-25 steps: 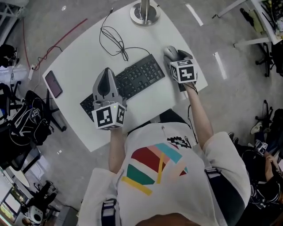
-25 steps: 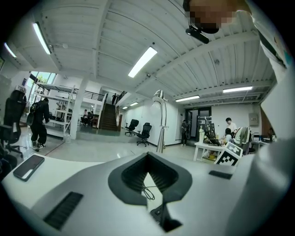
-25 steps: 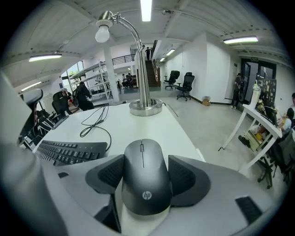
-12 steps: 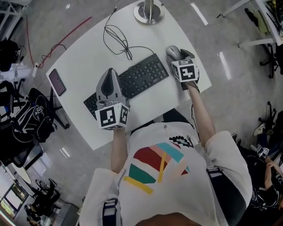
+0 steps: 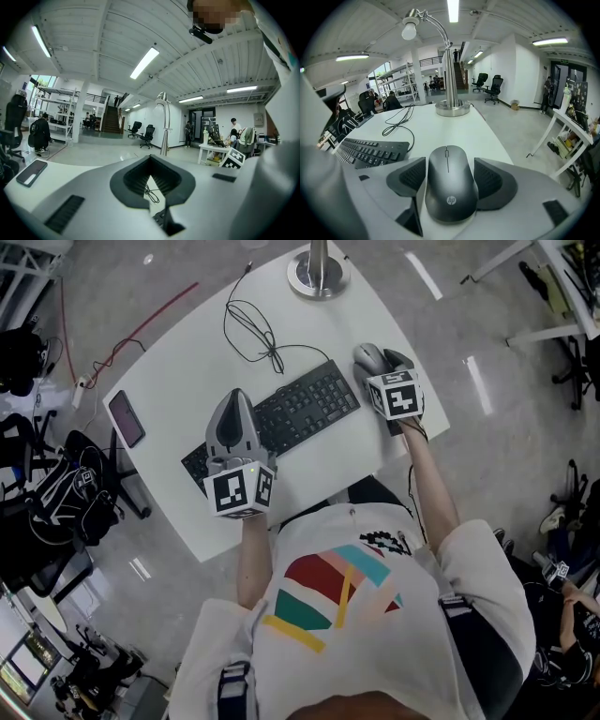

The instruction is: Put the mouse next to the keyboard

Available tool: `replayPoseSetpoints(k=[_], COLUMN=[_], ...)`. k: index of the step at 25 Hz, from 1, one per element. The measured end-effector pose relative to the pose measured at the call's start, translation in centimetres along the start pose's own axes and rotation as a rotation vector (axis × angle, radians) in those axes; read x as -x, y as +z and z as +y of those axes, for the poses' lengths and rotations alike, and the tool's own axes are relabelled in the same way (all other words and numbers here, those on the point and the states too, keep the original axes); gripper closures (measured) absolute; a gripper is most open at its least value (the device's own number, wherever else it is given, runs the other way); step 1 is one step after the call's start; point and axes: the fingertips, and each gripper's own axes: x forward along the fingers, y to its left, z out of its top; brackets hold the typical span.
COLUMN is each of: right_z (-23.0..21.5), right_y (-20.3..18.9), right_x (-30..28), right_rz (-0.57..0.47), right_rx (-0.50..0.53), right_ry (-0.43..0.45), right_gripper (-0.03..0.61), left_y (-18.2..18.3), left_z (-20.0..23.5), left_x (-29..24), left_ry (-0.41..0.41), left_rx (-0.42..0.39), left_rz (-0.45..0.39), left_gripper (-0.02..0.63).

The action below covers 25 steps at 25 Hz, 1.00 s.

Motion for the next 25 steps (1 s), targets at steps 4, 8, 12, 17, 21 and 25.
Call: replayPoseSetpoints(k=[4, 8, 12, 17, 21, 25], right_z=[0.1, 2.2, 6.5, 12.3, 16.8, 22.4], right_y=[1.1, 4.9, 9.7, 15.3, 17.3, 17.8], right_x=[1.2, 4.5, 8.1, 11.9, 13.5, 13.6], right_rz=[-0.037, -0.142, -0.259, -0.438, -0.502, -0.501], right_rx=[-0.012, 0.019, 0.141, 0.111, 0.135, 0.188], right_ry=[0.003, 0.036, 0.08, 0.223, 0.327, 0.469], right_gripper=[0.268, 0.268, 0.268, 0.268, 0.268, 0.268], left_y=[0.3, 0.8, 1.7, 3.5, 4.8, 5.6], left_z=[-0.4, -0.5, -0.3, 0.9, 3.1, 5.5], left_x=[0.3, 0.8, 1.8, 4.1, 6.4, 8.4], left_ry=[0.0, 0.008, 0.02, 0.08, 0.154, 0.219], left_rx=[-0.003, -0.001, 0.0, -0.002, 0.003, -0.005], left_rz=[-0.009, -0.027, -0.048, -0.106, -0.149, -0.172], left_gripper=[0.571, 0.571, 0.571, 0.571, 0.569, 0.571])
